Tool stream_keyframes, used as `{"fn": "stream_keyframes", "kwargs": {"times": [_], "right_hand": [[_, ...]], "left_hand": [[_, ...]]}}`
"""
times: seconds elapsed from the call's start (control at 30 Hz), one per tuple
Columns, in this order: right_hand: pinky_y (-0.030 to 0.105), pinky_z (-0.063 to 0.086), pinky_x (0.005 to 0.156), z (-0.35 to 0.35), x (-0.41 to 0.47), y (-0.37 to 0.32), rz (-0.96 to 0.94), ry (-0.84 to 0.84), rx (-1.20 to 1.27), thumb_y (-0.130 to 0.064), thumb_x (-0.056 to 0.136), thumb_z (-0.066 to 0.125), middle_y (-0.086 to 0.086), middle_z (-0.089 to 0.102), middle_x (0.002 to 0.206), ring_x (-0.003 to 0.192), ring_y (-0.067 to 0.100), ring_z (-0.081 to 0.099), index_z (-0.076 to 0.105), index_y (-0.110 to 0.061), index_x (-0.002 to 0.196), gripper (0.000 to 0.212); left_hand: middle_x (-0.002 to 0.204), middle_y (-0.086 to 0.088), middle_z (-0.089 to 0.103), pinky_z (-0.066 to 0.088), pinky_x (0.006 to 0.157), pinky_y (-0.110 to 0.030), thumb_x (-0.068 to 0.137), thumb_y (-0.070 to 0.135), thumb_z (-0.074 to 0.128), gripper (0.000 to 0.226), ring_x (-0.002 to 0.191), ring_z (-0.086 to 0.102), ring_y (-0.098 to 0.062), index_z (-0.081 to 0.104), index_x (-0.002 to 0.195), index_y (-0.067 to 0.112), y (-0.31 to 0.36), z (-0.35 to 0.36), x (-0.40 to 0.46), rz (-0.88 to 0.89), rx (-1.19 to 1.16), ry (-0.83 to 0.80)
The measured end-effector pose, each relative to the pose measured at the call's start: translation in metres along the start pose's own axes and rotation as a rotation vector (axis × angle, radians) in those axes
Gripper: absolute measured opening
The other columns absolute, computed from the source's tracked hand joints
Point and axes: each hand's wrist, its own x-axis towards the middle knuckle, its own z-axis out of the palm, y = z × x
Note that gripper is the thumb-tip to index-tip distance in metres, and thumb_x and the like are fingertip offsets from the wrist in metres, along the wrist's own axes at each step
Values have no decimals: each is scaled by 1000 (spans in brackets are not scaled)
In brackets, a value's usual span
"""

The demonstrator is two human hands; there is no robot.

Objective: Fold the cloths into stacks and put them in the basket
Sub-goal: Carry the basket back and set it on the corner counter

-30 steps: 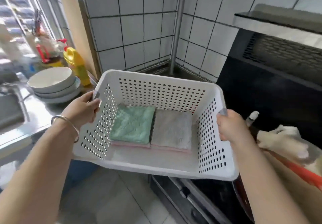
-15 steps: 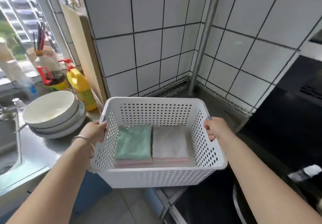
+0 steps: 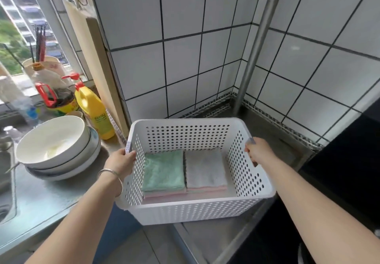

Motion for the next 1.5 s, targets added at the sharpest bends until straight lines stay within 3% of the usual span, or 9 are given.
{"fn": "stream_keyframes", "kwargs": {"times": [0.07, 0.13, 0.3, 0.4, 0.47, 0.53, 0.73, 1.23, 1.5], "right_hand": [[37, 46, 73, 3, -6, 2, -93, 77, -227, -18, 96, 37, 20, 53, 108, 89, 30, 53, 57, -4, 107, 27], [42, 38, 98, 2, -20, 6, -182, 171, -474, -28, 96, 43, 16, 38, 137, 121, 32, 38, 38, -11, 137, 45], [38, 24, 111, 16, -84, 11, -506, 162, -612, -36, 93, 45, 0, 37, 144, 134, 20, 24, 45, -22, 135, 44], [39, 0, 117, 33, -118, 20, -528, 178, -586, -40, 95, 40, 2, 24, 154, 144, 21, 6, 47, -26, 134, 42], [39, -12, 114, 41, -125, 28, -463, 154, -522, -40, 97, 34, 3, 7, 158, 145, 20, -12, 42, -28, 138, 43], [39, -11, 117, 44, -118, 35, -347, 143, -458, -40, 98, 31, 5, -8, 159, 143, 20, -21, 31, -26, 144, 48], [32, -3, 117, 36, -84, 38, -186, 273, -277, -23, 97, 30, 8, -19, 156, 144, 19, -20, 3, -8, 150, 61], [34, 14, 120, 18, -36, 29, -168, 269, -313, -18, 97, 29, 3, -13, 158, 144, 16, -18, 3, -11, 150, 60], [34, 9, 120, 16, -26, 30, -163, 261, -357, -20, 97, 28, 3, -11, 158, 144, 16, -17, 4, -11, 150, 59]], "left_hand": [[66, -9, 53, 38, 58, -29, 91, 17, 49, 15, 56, 43, -22, 62, 94, 10, 0, -1, -2, 20, 70, 16], [77, -11, 56, 36, 57, -28, 93, 18, 48, 16, 59, 44, -20, 61, 101, 14, 5, -1, -10, 27, 116, 11], [73, -6, 49, 34, 58, -30, 95, 8, 41, 32, 63, 41, -20, 52, 125, 4, 10, 21, -30, -76, -153, 0], [91, -15, 59, 36, 61, -29, 95, 10, 40, 32, 65, 43, -22, 52, 123, 4, 9, 50, -42, -94, -259, 41], [111, -17, 60, 41, 74, -30, 93, 18, 43, 34, 80, 51, -25, 53, 123, 8, 10, 73, -51, -116, -329, 68], [115, -14, 58, 47, 79, -32, 90, 29, 43, 37, 91, 54, -29, 53, 120, 12, 10, 91, -59, -137, -360, 103], [124, -14, 50, 36, 98, -35, 100, 23, 33, 41, 117, 48, -33, 41, 134, 2, 32, 117, -82, -128, -384, 179], [132, -21, 52, 38, 101, -42, 98, 32, 34, 46, 120, 49, -39, 37, 136, 6, 46, 153, -50, -126, -365, 150], [127, -21, 54, 41, 101, -45, 97, 34, 35, 45, 115, 52, -40, 39, 134, 9, 44, 163, -38, -148, -379, 148]]}}
